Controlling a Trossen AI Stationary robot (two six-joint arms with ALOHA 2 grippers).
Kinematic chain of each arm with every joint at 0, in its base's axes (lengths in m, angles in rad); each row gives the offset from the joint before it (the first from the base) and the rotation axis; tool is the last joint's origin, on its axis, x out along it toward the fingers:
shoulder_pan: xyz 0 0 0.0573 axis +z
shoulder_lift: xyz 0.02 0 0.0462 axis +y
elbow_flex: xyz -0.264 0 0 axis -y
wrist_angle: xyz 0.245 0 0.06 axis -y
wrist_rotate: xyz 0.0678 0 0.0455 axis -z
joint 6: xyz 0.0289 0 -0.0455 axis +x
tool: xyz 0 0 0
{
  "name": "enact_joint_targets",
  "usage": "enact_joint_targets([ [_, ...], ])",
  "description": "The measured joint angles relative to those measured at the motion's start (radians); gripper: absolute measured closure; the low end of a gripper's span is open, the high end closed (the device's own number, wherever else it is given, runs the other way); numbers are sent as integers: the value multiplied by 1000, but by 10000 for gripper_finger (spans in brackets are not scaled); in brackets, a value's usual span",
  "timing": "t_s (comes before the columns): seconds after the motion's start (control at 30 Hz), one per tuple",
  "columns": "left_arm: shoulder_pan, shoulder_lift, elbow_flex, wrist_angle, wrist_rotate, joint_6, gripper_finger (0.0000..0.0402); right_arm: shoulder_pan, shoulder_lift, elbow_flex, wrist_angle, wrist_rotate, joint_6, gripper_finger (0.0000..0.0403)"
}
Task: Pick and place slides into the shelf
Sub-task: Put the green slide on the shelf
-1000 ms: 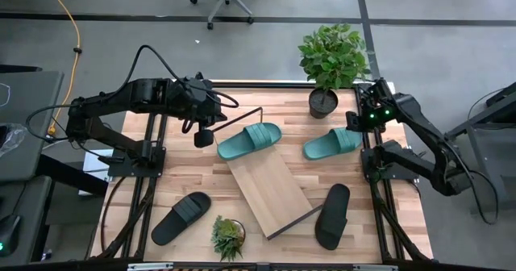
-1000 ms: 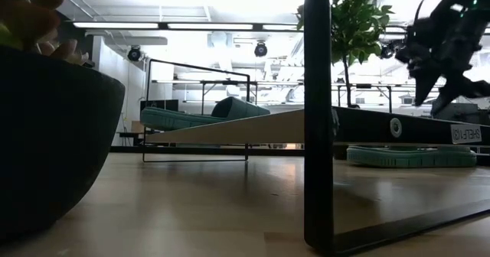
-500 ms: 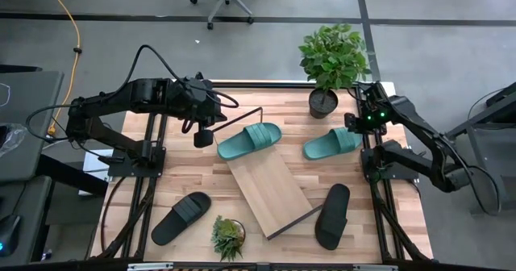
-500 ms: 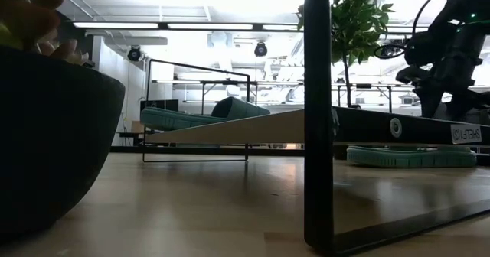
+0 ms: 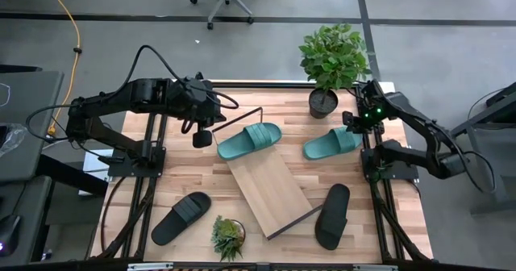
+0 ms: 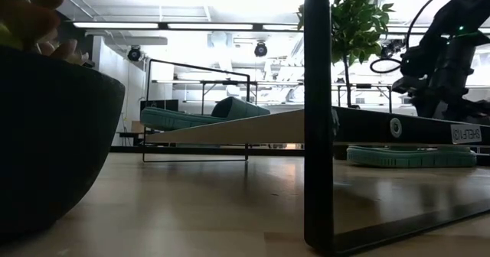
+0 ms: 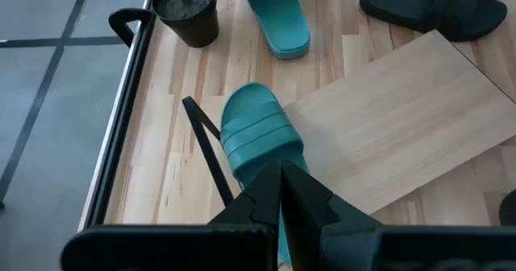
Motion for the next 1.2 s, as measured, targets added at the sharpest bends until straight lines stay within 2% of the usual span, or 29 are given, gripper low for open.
enact_joint_targets([
  [0.33,0,0,0,-34,4,0,399,0,87,2,45,-70,-65,256],
  [0.6,0,0,0,-34,5,-1,399,0,93,2,49,-132,-133,256],
  [0.93,0,0,0,-35,5,-2,399,0,93,2,46,-290,-185,256],
  [1.2,0,0,0,-34,5,-1,399,0,93,1,53,-270,-183,256],
])
